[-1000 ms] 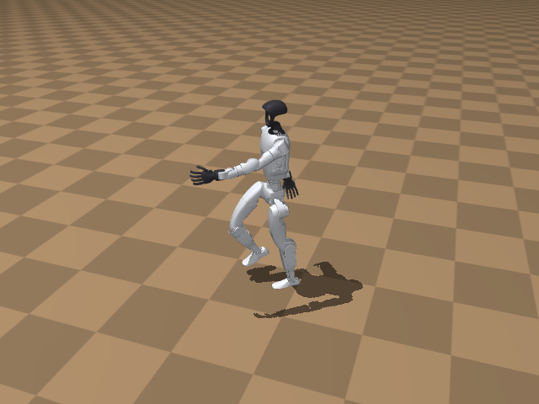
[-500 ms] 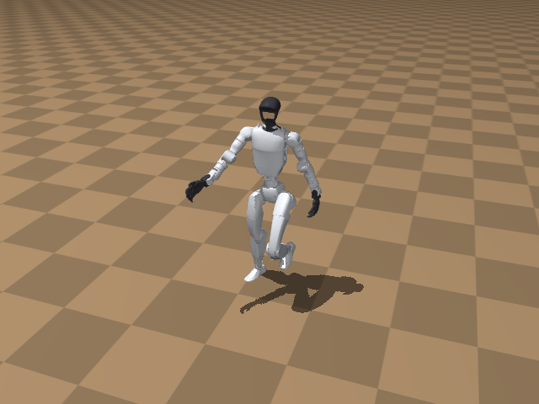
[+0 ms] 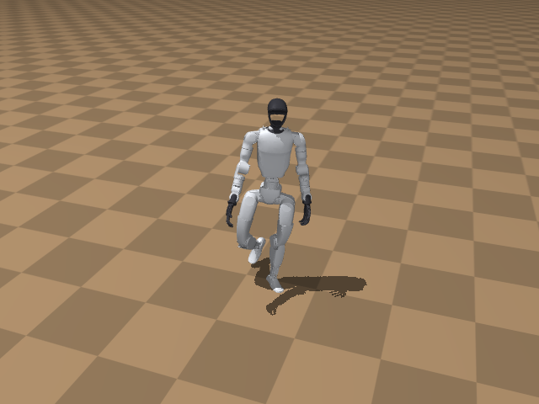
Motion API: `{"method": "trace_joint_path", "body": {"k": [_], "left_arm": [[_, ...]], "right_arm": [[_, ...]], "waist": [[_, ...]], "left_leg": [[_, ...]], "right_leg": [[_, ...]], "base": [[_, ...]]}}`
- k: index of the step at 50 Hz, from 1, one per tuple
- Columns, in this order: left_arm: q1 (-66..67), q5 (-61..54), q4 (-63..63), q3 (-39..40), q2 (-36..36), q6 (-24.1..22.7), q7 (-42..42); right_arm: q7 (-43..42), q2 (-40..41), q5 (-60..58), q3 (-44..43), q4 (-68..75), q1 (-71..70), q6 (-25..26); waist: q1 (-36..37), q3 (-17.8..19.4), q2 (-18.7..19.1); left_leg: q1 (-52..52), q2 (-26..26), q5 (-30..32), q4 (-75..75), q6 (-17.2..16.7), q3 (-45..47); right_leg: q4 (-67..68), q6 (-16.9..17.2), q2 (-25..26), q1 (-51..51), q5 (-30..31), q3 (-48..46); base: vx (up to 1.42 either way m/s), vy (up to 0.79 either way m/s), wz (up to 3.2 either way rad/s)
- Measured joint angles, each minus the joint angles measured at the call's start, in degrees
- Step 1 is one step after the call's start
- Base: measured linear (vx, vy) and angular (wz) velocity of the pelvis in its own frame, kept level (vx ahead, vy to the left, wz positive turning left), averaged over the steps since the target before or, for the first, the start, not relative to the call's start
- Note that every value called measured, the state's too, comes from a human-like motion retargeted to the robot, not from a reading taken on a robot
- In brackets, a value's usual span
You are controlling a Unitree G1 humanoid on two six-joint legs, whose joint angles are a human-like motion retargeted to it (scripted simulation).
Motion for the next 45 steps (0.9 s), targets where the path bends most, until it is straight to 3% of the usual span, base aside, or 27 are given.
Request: {"method": "trace_joint_path", "body": {"k": [5,8,12,15,18,22,25,28,30,32,35,38,41,45], "left_arm": [[-22.4,8.8,-6.1,-3.7,0.6,3.2,3.4],[-33.4,9.2,-11.6,-5.1,1.4,3.8,5.2],[-43.5,3.2,-19.6,-8.1,2.9,3.6,7.4],[-47.3,-0.1,-24.8,-10.8,4.2,3.3,7.7],[-47.7,-0.9,-28.6,-13.1,4.7,2.2,7.7],[-44.4,-2.5,-31.4,-15.2,3.6,-1.0,9.1],[-39.6,-4.0,-31.3,-15.7,1.4,-3.2,9.7],[-32.0,-3.7,-27.5,-15.3,-0.7,-3.8,7.3],[-25.8,-1.0,-22.2,-14.7,-1.6,-3.4,6.1],[-19.0,5.4,-14.0,-13.5,-1.7,-0.4,4.1],[-9.0,10.5,-1.7,-12.2,-1.4,4.1,-2.3],[2.5,8.3,3.5,-11.9,0.0,2.9,-4.9],[15.1,4.6,2.0,-11.4,2.3,0.6,-8.1],[30.4,0.6,-1.6,-13.8,5.3,-0.5,-12.6]], "right_arm": [[6.1,4.7,-4.6,0.4,9.6,17.6,6.0],[9.7,8.9,-0.2,2.4,10.4,27.5,7.2],[14.1,13.5,5.6,7.7,8.4,37.5,8.6],[16.9,15.0,5.6,12.2,6.6,41.9,9.5],[17.4,14.4,2.8,15.1,5.9,43.2,9.3],[14.1,11.8,-0.6,15.1,7.6,40.0,7.6],[11.3,9.5,-3.7,13.4,11.4,33.5,7.4],[9.3,7.2,-5.2,13.0,15.2,24.6,7.4],[7.0,5.7,-3.1,14.1,16.4,18.2,6.4],[4.6,4.5,-0.7,14.7,16.0,11.5,6.0],[1.0,1.5,-0.9,10.3,13.5,0.6,6.4],[-2.2,-1.2,5.3,5.9,9.7,-10.0,3.7],[-4.3,-3.3,13.3,5.0,6.3,-20.0,0.0],[-7.1,-5.6,21.1,7.4,2.6,-30.7,-4.6]], "waist": [[-5.8,1.3,0.6],[-8.7,2.4,1.5],[-11.8,2.9,2.3],[-13.1,1.9,2.2],[-13.2,0.3,1.6],[-13.4,-0.5,-0.2],[-12.2,1.1,-3.1],[-7.6,1.9,-4.9],[-4.5,2.6,-5.7],[-3.0,3.0,-7.9],[-5.3,-3.1,-9.6],[-4.4,-4.2,-10.4],[-1.9,-3.8,-11.3],[0.7,-5.1,-11.9]], "left_leg": [[1.9,-1.5,-1.0,0.0,0.1,-14.6],[4.6,-1.0,-1.4,0.0,0.8,-22.1],[7.5,0.0,-2.3,0.0,3.1,-29.2],[8.7,0.5,-2.0,0.0,4.2,-33.0],[9.4,0.6,-1.6,0.6,3.9,-36.0],[11.2,-0.8,-1.7,1.7,3.5,-40.8],[14.7,-3.5,-2.1,2.4,3.5,-44.3],[16.4,-5.6,-1.6,4.5,4.4,-45.4],[16.5,-6.9,-0.1,8.5,4.7,-44.7],[11.1,-9.7,-0.1,21.5,4.2,-40.6],[-16.4,-8.9,-6.1,61.3,4.3,-29.7],[-31.8,-5.4,-15.9,86.5,8.8,-22.1],[-41.4,-2.6,-24.2,101.9,12.4,-17.0],[-51.0,1.2,-29.1,110.0,15.6,-12.9]], "right_leg": [[35.2,-3.2,0.1,-19.3,-8.9,7.6],[43.1,-4.9,2.0,-26.3,-12.4,11.6],[42.1,-7.8,0.3,-33.0,-16.1,13.7],[32.0,-8.3,0.7,-35.3,-16.3,15.6],[13.3,-6.3,2.6,-33.0,-13.4,17.9],[-22.9,-0.1,2.6,-20.9,-7.8,18.7],[-48.3,6.4,2.1,-8.4,-1.9,21.4],[-56.7,7.6,1.9,-2.5,6.3,25.1],[-57.8,6.8,1.3,0.4,7.0,25.1],[-57.0,6.5,-0.9,2.5,5.4,25.0],[-54.7,5.3,-2.8,-2.8,3.4,21.9],[-53.8,5.3,-3.4,-2.9,1.2,20.2],[-53.6,5.5,-3.6,-1.5,-0.2,19.9],[-53.8,5.2,-3.2,-0.4,-1.3,19.1]], "base": [[0.40,0.08,2.60],[0.43,0.01,2.22],[0.43,-0.06,1.73],[0.43,-0.11,1.28],[0.44,-0.12,1.03],[0.47,-0.12,1.19],[0.49,-0.18,0.96],[0.45,-0.22,0.03],[0.45,-0.22,-0.22],[0.40,-0.22,0.25],[0.28,-0.15,1.25],[0.35,-0.09,0.65],[0.41,-0.08,0.03],[0.41,-0.03,0.04]]}}
